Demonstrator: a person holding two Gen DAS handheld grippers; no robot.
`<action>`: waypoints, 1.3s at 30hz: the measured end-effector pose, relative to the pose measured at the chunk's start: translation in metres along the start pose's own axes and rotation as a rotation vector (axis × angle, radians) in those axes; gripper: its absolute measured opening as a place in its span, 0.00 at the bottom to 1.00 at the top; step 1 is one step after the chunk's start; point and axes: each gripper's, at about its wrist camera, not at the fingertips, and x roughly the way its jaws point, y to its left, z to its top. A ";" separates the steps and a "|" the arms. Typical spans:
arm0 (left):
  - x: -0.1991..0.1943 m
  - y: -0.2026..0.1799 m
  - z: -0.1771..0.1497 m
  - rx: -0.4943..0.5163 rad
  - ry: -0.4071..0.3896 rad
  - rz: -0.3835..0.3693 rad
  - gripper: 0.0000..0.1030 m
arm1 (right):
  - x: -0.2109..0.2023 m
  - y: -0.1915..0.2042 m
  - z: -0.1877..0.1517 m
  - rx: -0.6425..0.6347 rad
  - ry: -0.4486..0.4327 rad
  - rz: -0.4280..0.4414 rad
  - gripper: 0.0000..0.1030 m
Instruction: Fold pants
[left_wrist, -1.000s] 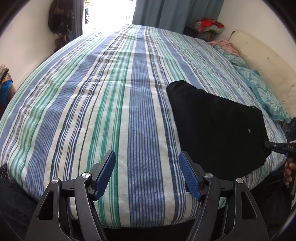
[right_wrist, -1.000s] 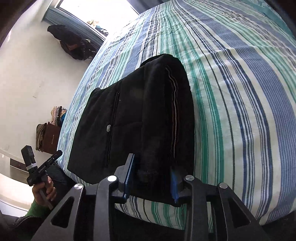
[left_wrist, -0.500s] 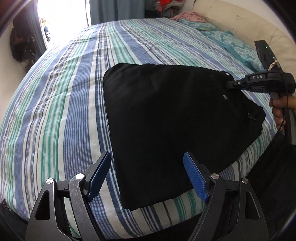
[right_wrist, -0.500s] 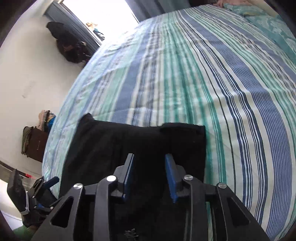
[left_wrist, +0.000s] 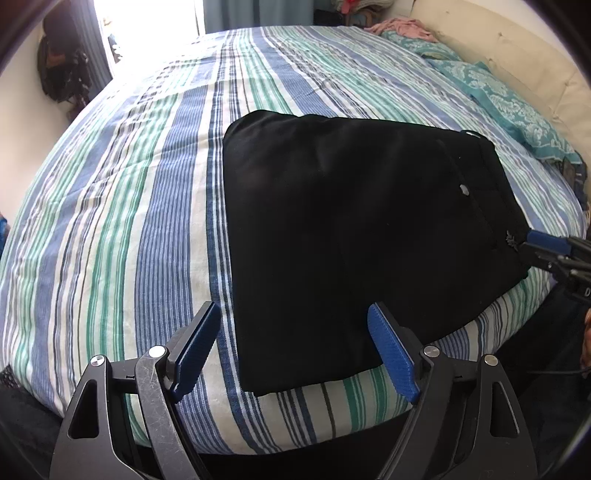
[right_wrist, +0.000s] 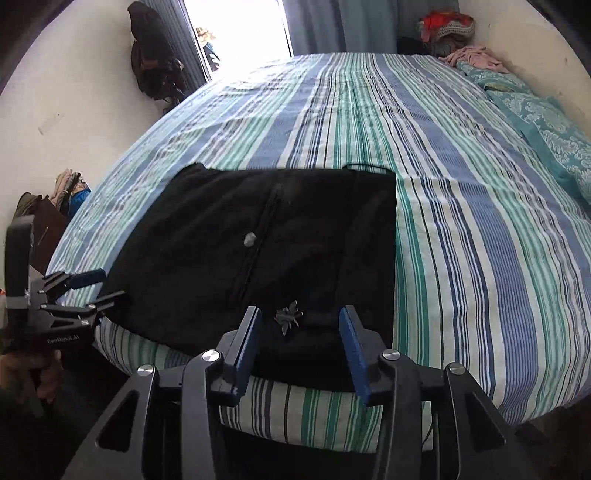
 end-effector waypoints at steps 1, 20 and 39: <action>-0.002 0.000 -0.001 0.002 -0.002 0.005 0.82 | 0.004 0.000 -0.007 0.001 0.003 -0.017 0.44; -0.023 0.023 0.007 -0.021 -0.047 -0.045 0.83 | -0.036 -0.020 -0.017 0.189 -0.225 0.047 0.79; 0.078 0.065 0.056 -0.256 0.181 -0.520 0.64 | 0.096 -0.104 0.041 0.379 0.213 0.650 0.88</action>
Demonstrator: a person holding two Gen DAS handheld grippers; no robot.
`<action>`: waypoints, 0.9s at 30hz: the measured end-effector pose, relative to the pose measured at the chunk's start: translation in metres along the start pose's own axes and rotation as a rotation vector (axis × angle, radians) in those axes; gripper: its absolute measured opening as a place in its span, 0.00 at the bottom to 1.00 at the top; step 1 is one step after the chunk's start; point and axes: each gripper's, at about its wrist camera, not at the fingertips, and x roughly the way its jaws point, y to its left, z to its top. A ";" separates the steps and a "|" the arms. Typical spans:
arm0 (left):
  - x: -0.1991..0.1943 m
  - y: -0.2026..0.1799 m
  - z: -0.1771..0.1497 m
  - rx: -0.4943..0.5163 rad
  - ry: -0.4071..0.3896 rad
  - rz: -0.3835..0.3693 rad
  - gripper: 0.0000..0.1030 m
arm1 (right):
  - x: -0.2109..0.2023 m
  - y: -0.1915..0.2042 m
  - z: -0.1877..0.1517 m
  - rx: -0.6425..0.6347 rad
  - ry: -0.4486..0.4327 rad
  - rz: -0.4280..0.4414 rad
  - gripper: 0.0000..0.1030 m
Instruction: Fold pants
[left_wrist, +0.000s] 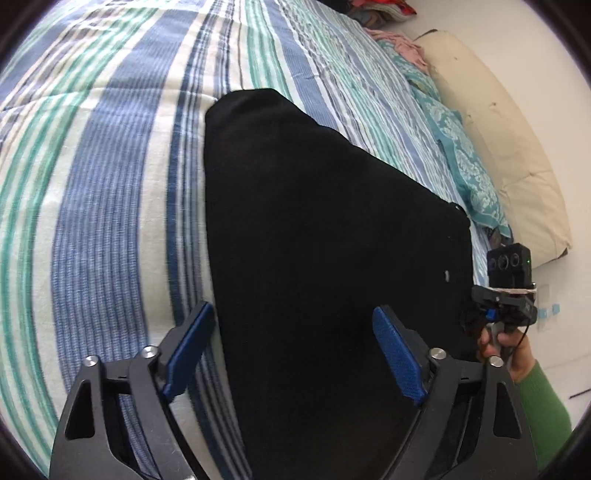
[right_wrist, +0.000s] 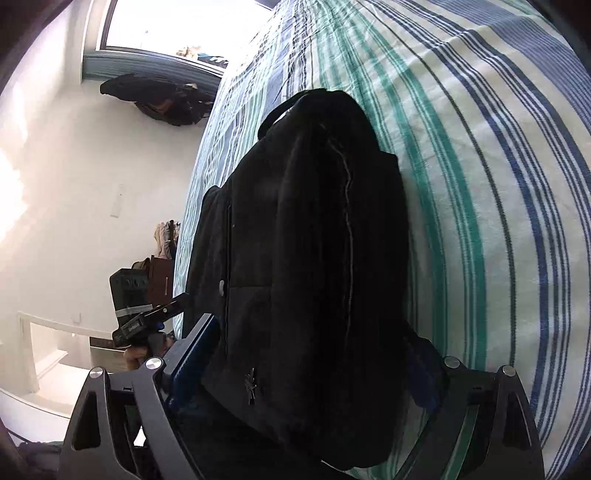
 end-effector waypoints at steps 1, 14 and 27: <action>0.003 -0.004 0.002 0.016 0.001 0.045 0.50 | 0.005 0.003 0.000 -0.015 0.017 -0.011 0.82; -0.093 -0.022 0.096 0.108 -0.239 0.078 0.20 | 0.007 0.112 0.073 -0.262 -0.106 -0.031 0.40; -0.066 0.034 0.065 0.216 -0.318 0.625 0.78 | 0.046 0.054 0.140 -0.123 -0.173 -0.353 0.74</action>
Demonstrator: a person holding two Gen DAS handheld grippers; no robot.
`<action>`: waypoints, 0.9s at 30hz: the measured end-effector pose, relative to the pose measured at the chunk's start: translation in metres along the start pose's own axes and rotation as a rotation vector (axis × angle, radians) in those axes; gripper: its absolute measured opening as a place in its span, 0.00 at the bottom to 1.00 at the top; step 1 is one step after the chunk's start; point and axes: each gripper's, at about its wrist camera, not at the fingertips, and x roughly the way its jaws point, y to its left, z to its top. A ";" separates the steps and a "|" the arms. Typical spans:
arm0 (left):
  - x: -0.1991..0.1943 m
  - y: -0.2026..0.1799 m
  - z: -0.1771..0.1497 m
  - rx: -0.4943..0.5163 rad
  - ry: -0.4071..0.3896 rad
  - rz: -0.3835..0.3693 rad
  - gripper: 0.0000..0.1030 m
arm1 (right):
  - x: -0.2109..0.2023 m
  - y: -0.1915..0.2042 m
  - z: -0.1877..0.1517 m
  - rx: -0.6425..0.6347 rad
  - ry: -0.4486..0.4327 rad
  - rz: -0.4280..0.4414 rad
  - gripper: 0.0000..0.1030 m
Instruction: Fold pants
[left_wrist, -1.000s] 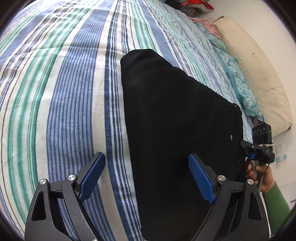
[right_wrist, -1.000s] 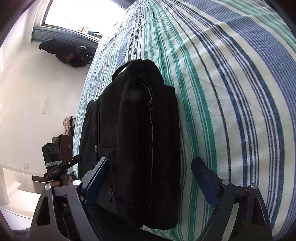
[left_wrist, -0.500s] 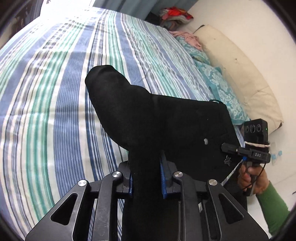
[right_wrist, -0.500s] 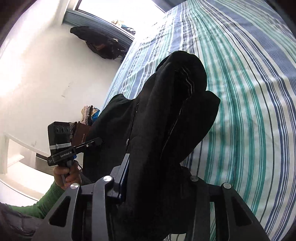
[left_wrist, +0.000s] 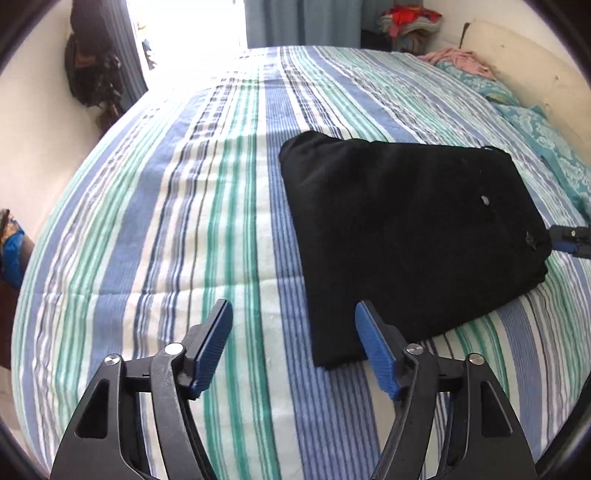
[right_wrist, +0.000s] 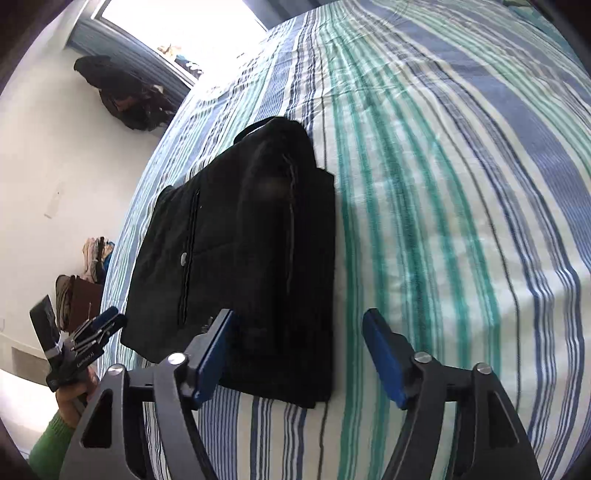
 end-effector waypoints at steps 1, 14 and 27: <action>-0.013 0.001 -0.009 0.008 -0.034 0.013 0.86 | -0.015 -0.004 -0.008 -0.010 -0.033 -0.021 0.78; -0.084 -0.048 -0.074 -0.081 -0.031 0.190 0.99 | -0.100 0.077 -0.149 -0.198 -0.260 -0.427 1.00; -0.180 -0.071 -0.110 -0.057 -0.044 0.104 0.99 | -0.147 0.156 -0.255 -0.252 -0.265 -0.473 1.00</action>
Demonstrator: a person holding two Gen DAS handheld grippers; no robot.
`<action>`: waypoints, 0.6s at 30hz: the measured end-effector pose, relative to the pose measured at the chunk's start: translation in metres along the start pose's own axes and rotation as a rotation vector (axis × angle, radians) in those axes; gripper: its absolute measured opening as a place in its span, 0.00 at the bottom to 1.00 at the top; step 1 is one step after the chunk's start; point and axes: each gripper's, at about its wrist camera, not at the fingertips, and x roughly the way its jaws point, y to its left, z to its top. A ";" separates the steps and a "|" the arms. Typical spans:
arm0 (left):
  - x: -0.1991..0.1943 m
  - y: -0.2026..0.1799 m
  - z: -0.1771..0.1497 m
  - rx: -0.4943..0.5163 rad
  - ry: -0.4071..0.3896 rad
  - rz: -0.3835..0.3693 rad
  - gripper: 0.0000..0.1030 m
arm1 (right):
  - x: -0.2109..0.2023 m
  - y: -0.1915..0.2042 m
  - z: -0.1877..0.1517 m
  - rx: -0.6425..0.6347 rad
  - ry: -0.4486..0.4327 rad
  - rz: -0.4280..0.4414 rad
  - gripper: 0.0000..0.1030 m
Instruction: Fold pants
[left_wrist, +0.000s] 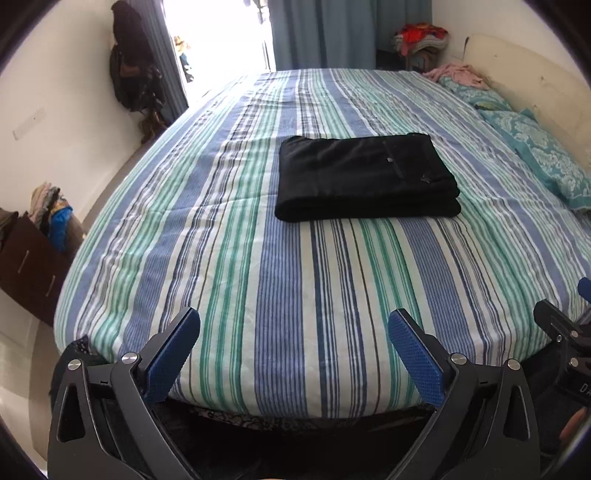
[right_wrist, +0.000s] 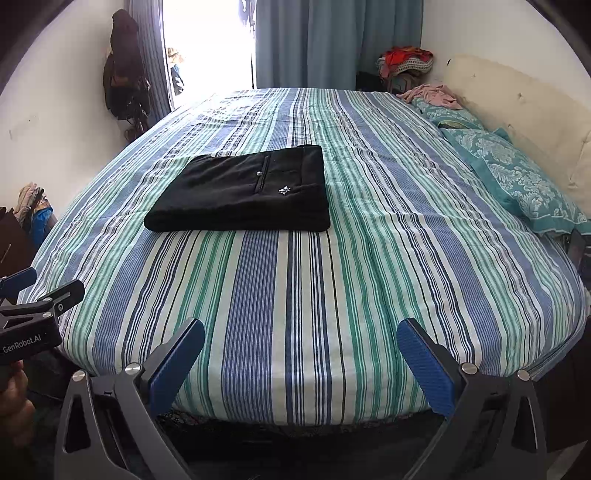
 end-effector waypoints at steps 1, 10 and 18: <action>-0.003 0.000 0.000 0.001 -0.009 0.002 0.99 | -0.004 0.001 -0.001 0.006 -0.001 0.003 1.00; 0.001 0.003 0.006 -0.025 0.000 -0.017 0.99 | -0.019 0.010 0.015 0.007 -0.062 0.004 1.00; 0.009 0.002 0.001 -0.028 0.031 -0.018 0.99 | -0.008 0.012 0.012 0.002 -0.036 -0.015 1.00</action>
